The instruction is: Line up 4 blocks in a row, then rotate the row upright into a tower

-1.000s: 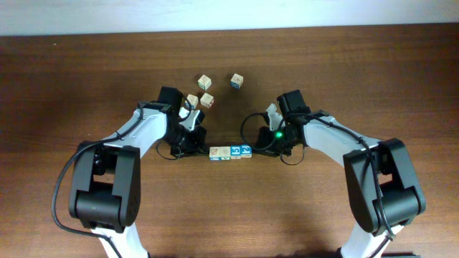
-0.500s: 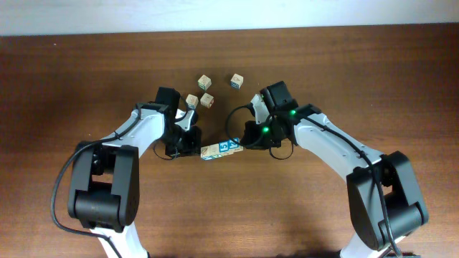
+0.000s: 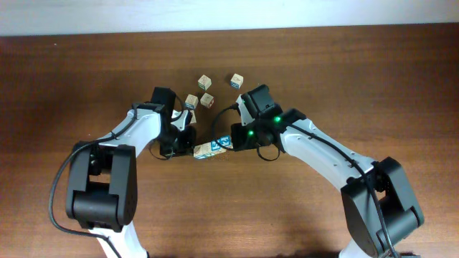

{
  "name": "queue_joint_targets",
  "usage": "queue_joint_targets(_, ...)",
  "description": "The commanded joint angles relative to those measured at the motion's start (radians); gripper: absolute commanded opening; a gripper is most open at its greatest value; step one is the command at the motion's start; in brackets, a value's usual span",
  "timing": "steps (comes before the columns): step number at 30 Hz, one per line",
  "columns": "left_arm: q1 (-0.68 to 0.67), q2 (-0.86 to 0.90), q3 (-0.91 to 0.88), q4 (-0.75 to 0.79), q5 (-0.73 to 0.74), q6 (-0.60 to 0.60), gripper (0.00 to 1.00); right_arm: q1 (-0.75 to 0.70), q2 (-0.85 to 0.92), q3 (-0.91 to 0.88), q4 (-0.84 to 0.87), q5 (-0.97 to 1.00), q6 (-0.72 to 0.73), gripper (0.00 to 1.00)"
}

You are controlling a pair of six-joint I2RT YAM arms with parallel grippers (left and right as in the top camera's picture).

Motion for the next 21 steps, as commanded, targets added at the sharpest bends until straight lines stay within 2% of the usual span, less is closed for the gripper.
queue_joint_targets(1,-0.048,-0.003,0.003,0.014,0.197,-0.01,0.0,0.133,-0.002,0.03,0.051,-0.173,0.008,0.04)
queue_joint_targets(14,-0.048,-0.003,0.003,0.014,0.196,-0.01,0.0,0.159,0.002,0.041,0.056,-0.136,0.034,0.04)
queue_joint_targets(17,-0.048,-0.003,0.003,0.019,0.159,-0.01,0.0,0.159,0.001,0.077,0.045,-0.136,0.027,0.04)
queue_joint_targets(21,-0.048,-0.003,0.003,0.019,0.052,-0.01,0.0,0.128,0.0,0.27,-0.178,-0.061,-0.017,0.04)
